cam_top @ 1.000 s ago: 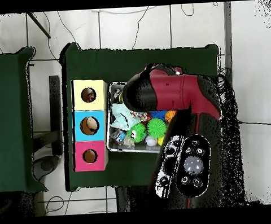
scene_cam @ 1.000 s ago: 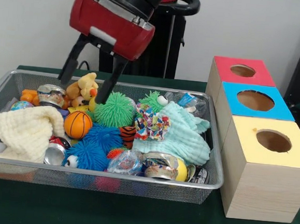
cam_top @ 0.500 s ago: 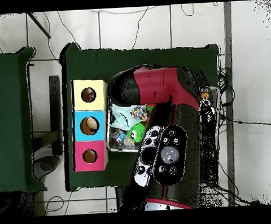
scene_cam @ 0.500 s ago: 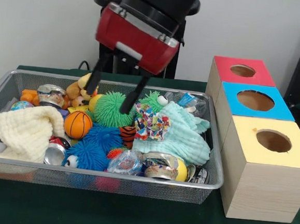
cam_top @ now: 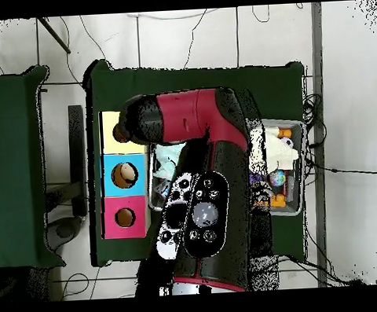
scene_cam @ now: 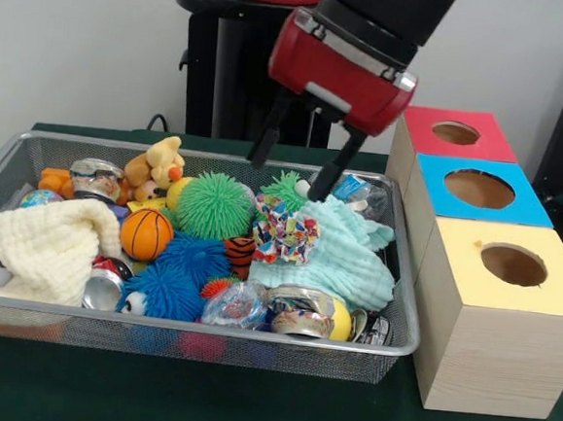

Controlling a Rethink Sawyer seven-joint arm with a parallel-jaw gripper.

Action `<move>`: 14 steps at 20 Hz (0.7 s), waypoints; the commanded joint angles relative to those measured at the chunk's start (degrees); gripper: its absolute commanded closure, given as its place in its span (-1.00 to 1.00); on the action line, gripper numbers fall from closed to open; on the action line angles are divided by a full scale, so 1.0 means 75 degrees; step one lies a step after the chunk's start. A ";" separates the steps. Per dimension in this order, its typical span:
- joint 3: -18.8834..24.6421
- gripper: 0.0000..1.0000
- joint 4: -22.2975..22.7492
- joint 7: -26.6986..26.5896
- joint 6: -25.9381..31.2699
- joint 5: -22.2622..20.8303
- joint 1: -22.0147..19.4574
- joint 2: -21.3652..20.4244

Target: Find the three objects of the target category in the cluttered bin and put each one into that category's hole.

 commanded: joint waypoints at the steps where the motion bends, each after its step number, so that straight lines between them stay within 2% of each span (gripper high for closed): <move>1: 0.0386 -1.00 -0.0387 0.1826 0.1233 0.0940 -0.0100 0.0130; 8: 0.0363 -1.00 -0.0059 0.1894 -0.0113 0.1205 -0.0311 0.0635; 14: 0.0352 -1.00 0.0183 0.1919 -0.0665 0.1375 -0.0450 0.1003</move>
